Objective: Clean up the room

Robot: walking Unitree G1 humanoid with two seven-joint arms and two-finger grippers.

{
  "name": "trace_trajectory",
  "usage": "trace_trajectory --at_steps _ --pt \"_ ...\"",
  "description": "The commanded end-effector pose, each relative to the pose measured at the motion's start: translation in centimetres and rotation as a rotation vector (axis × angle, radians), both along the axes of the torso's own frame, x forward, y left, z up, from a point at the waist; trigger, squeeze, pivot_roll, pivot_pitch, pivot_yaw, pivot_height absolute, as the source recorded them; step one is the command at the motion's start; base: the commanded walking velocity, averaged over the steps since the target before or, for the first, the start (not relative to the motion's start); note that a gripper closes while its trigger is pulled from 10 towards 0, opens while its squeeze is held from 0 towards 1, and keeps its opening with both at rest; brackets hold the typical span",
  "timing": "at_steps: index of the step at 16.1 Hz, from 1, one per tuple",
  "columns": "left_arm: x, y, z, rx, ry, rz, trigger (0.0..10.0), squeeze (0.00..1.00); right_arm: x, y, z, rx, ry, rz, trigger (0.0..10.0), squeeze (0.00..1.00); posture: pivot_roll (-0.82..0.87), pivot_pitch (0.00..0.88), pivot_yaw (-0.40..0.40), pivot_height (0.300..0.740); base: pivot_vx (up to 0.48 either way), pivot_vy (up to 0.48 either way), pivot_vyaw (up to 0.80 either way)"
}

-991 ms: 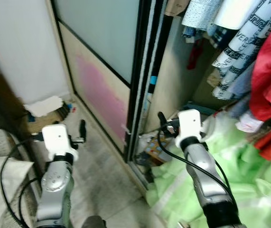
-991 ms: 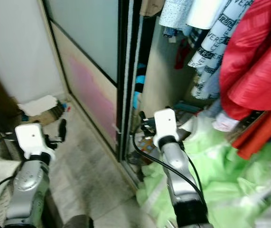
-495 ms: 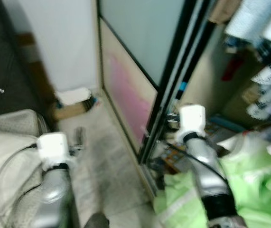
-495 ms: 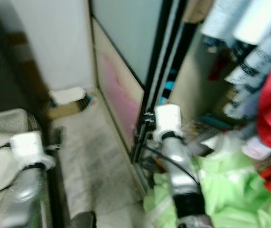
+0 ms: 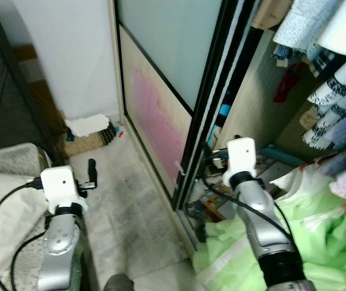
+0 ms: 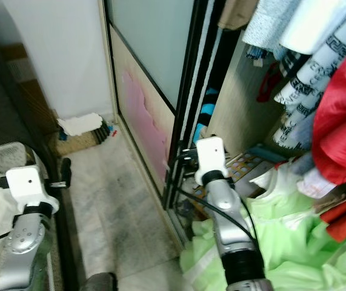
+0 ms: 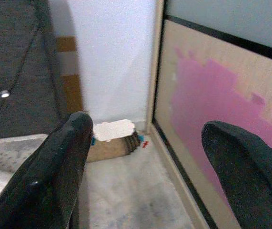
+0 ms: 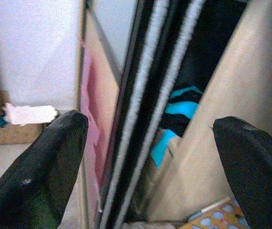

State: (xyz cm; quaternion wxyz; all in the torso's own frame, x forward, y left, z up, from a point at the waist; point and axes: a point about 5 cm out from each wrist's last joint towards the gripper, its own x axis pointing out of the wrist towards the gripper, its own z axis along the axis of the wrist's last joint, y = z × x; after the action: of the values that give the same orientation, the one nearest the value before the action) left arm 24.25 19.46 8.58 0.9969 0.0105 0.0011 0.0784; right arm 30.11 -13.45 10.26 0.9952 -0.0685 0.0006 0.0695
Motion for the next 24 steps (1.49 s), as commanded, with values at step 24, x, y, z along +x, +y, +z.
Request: trace_trajectory --at_steps 24 --pt "0.7 -1.1 -0.3 -0.038 0.059 -0.120 10.0 0.00 -1.6 -1.5 -0.1 0.010 0.015 -0.128 10.0 0.00 0.08 0.001 -0.021 0.740 0.000 0.000 0.26"
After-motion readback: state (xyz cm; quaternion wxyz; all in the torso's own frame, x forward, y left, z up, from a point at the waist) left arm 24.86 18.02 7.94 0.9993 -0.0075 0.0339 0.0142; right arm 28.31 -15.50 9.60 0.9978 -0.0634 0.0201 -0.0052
